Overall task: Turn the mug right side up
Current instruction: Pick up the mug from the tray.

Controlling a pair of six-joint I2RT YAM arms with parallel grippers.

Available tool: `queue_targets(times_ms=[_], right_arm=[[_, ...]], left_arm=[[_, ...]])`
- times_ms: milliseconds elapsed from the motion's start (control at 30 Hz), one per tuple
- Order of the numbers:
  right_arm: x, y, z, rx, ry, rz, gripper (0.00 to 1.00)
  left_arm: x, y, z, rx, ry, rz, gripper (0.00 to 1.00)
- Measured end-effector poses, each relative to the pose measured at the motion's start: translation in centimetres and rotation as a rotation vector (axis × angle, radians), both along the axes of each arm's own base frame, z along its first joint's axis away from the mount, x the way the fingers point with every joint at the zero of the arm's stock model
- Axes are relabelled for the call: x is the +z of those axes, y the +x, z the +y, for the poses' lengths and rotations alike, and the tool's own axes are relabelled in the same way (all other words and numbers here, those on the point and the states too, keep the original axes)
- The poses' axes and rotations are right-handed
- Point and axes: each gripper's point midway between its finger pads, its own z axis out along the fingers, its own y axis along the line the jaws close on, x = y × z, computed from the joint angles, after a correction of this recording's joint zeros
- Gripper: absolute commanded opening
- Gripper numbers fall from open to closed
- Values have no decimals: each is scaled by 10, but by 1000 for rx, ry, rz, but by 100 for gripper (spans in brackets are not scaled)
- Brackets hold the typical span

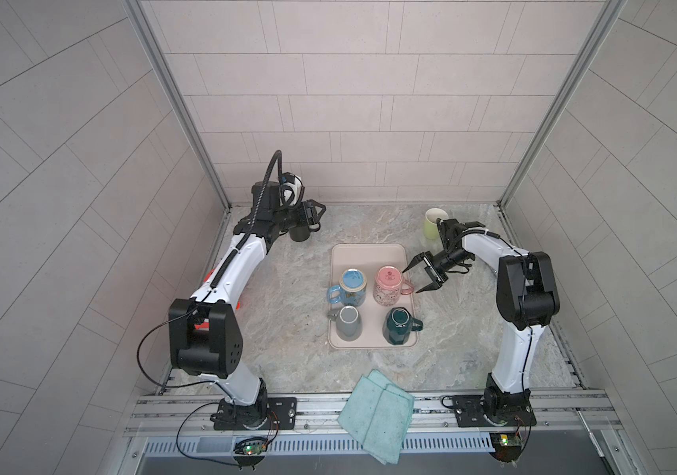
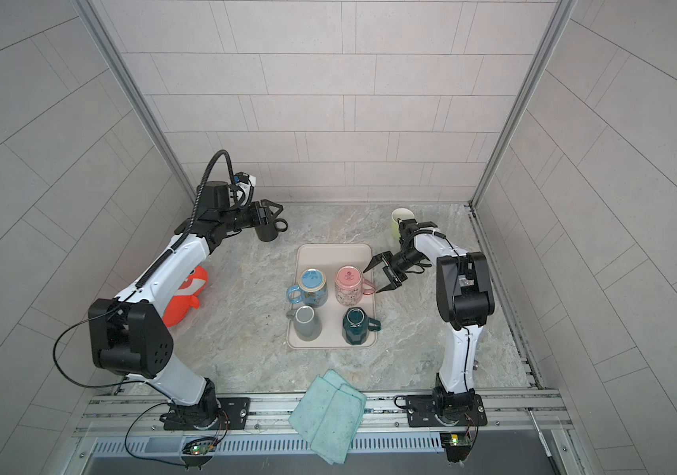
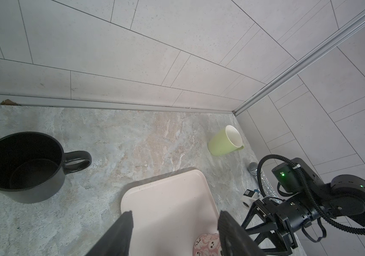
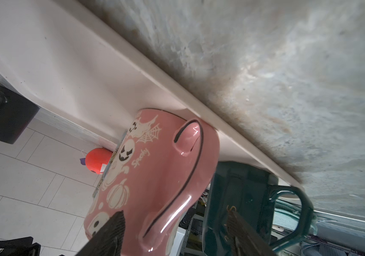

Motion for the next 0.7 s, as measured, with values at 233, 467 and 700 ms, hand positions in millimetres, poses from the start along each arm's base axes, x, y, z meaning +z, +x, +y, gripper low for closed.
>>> queue_targets(times_ms=[233, 467, 700], right_arm=[[-1, 5, 7, -11, 0, 4, 69], [-4, 4, 13, -15, -1, 9, 64], [-12, 2, 18, -19, -5, 37, 63]], left_arm=[[-2, 1, 0, -1, -2, 5, 67], [-4, 0, 2, -2, -5, 10, 67], [-11, -1, 4, 3, -3, 26, 67]])
